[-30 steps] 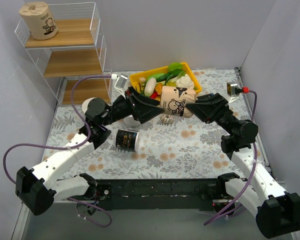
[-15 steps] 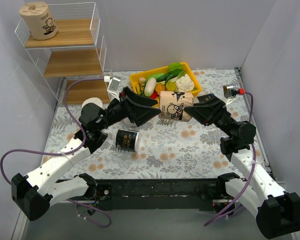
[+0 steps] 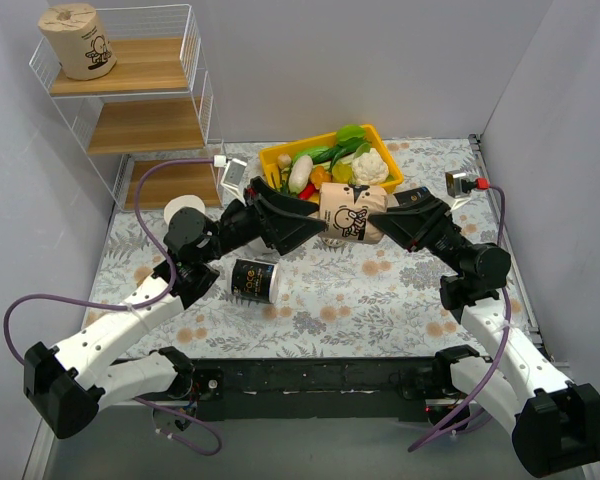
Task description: Place and organize the paper towels onto the shelf
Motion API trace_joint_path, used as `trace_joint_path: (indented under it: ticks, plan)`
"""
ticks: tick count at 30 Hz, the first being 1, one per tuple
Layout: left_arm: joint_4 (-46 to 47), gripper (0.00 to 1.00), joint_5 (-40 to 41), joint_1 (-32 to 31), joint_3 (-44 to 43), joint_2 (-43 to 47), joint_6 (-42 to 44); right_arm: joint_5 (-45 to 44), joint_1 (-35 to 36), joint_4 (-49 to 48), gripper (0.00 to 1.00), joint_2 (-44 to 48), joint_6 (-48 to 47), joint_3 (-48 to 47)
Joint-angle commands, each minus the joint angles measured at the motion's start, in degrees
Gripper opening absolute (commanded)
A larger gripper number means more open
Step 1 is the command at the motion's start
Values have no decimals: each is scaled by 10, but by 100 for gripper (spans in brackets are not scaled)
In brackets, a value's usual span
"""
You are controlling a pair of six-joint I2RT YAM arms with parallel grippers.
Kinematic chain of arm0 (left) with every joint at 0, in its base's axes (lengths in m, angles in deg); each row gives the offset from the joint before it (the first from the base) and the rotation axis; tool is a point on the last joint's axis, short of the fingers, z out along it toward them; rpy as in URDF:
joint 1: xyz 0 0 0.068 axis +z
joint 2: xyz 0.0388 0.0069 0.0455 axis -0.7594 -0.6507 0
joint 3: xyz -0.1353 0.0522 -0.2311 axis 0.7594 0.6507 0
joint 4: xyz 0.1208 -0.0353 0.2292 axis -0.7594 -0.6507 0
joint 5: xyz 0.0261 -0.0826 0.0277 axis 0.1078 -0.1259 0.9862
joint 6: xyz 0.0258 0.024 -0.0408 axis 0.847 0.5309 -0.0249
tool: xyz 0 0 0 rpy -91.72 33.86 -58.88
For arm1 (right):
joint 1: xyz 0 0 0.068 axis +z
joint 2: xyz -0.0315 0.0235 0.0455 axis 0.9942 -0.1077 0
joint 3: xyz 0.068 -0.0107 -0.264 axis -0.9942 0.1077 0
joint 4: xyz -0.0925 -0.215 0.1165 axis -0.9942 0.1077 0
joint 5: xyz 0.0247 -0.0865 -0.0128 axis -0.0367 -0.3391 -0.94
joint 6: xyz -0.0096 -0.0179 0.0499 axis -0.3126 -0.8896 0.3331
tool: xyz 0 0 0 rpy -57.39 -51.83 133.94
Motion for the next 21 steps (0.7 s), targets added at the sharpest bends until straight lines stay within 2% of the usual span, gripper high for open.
trace_joint_path:
  ticks: [1, 9, 17, 21]
  plan:
    - [-31, 92, 14, -9, 0, 11, 20, -10, 5, -42, 31, 10, 0, -8]
    - [-91, 94, 45, -9, -22, 29, 39, -10, 6, -31, 31, 12, -4, -11]
    - [-52, 94, 7, -9, -15, 7, 13, -13, 7, -34, 31, 8, -2, -13]
    - [-37, 87, -5, -10, -17, -10, 6, -13, 12, -38, 31, 3, -2, -15]
